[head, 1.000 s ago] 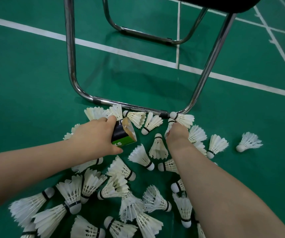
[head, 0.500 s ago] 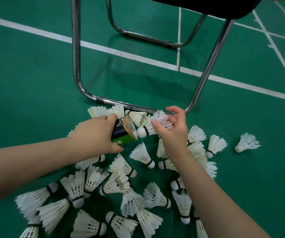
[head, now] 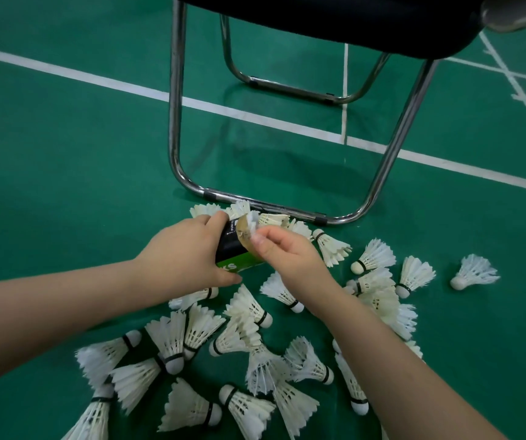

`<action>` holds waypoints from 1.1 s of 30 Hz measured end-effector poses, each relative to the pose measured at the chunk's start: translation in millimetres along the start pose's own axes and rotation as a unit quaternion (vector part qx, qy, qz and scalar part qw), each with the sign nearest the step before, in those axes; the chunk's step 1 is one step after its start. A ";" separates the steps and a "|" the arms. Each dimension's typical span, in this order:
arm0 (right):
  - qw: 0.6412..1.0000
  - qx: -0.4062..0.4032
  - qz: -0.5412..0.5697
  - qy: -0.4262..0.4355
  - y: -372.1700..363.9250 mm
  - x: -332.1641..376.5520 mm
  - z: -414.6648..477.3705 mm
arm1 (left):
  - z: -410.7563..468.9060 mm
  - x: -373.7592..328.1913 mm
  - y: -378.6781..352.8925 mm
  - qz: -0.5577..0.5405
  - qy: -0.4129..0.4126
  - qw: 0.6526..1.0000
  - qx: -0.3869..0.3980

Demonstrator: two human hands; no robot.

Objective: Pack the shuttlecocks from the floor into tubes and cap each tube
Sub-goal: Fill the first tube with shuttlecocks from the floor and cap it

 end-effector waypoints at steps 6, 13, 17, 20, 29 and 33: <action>0.989 0.134 0.033 -0.051 -31.6 3.8 -5.6 | -12.8 -0.2 6.0 -0.005 -0.016 1.000 -0.007; 0.941 0.268 -0.171 -0.115 -60.1 -4.3 -18.8 | -23.0 -4.2 -8.3 0.014 -0.037 0.999 0.022; 0.969 0.154 -0.154 -0.113 -39.6 5.0 -4.9 | -19.1 -1.1 -1.2 0.004 -0.036 0.999 0.002; 0.992 -0.011 -0.083 -0.090 1.2 18.1 8.9 | -20.5 7.4 -0.3 0.001 -0.024 1.000 0.002; 0.780 0.050 -0.624 -0.009 0.9 -79.1 15.9 | -33.4 38.0 -6.8 0.022 0.004 1.000 0.022; 0.764 0.076 -0.636 -0.076 6.5 -137.1 2.8 | -35.3 43.4 -9.8 0.018 0.014 0.999 0.023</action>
Point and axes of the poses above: each hand's wrist, its own z-axis towards the middle knuckle, its own y-axis out of the back of the hand, x = y × z, the point moved 10 cm from there along z, towards the middle knuckle, and after that the axes turned 2 degrees about -x, right-handed, at the moved point
